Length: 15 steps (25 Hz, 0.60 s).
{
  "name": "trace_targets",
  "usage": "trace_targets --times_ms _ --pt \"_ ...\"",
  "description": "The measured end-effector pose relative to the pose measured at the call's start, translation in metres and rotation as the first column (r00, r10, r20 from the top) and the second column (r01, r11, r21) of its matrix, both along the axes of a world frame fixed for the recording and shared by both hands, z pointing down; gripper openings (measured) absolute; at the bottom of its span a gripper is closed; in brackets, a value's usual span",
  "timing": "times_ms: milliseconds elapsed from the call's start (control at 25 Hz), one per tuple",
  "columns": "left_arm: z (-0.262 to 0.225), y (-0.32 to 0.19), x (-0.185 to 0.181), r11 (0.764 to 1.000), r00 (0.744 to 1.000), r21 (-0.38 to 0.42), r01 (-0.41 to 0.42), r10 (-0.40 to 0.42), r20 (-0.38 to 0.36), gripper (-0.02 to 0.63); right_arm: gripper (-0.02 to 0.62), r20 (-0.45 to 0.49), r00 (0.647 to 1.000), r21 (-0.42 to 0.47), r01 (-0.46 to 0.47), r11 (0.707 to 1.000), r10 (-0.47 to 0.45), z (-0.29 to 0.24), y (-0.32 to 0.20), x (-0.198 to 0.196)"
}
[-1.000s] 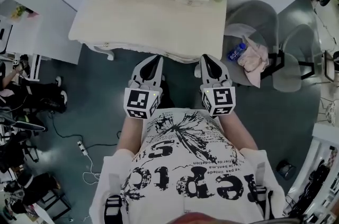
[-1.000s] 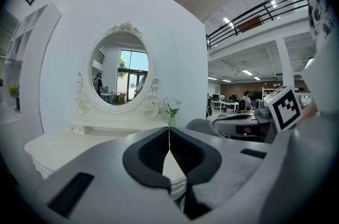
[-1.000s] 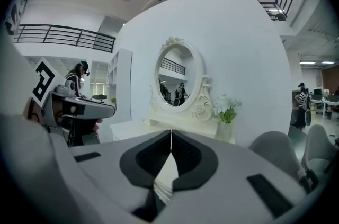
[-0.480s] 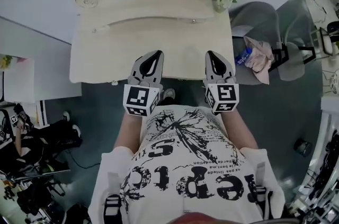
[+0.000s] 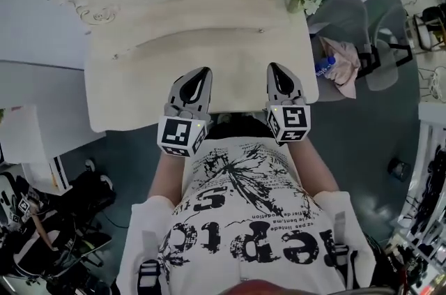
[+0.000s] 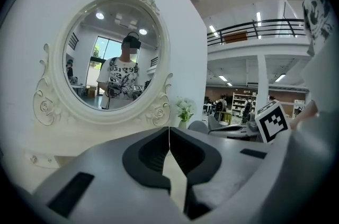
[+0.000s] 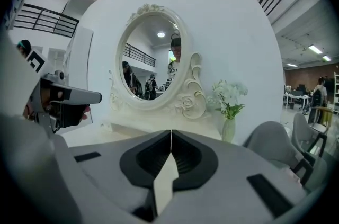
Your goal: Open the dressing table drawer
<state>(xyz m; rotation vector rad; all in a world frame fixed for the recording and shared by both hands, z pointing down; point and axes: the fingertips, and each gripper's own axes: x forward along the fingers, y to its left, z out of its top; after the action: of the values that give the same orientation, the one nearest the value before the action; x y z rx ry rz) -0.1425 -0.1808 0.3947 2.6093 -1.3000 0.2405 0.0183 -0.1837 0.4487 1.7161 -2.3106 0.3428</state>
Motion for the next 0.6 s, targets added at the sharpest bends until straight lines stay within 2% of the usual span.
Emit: trace_targets --times_ms 240,400,600 --pt "0.018 -0.026 0.005 0.999 0.999 -0.045 0.021 -0.023 -0.05 0.02 0.018 0.017 0.999 -0.084 0.028 0.996 -0.027 0.035 -0.036 0.005" --pt "0.034 -0.045 0.004 0.997 0.998 -0.065 0.045 -0.047 -0.035 0.02 0.018 0.031 0.998 -0.142 0.067 0.988 -0.063 0.069 -0.066 0.005" --pt "0.058 -0.059 0.006 0.99 0.997 -0.115 0.075 -0.077 -0.016 0.02 0.02 -0.015 0.998 -0.202 0.062 0.977 -0.066 0.111 -0.099 0.015"
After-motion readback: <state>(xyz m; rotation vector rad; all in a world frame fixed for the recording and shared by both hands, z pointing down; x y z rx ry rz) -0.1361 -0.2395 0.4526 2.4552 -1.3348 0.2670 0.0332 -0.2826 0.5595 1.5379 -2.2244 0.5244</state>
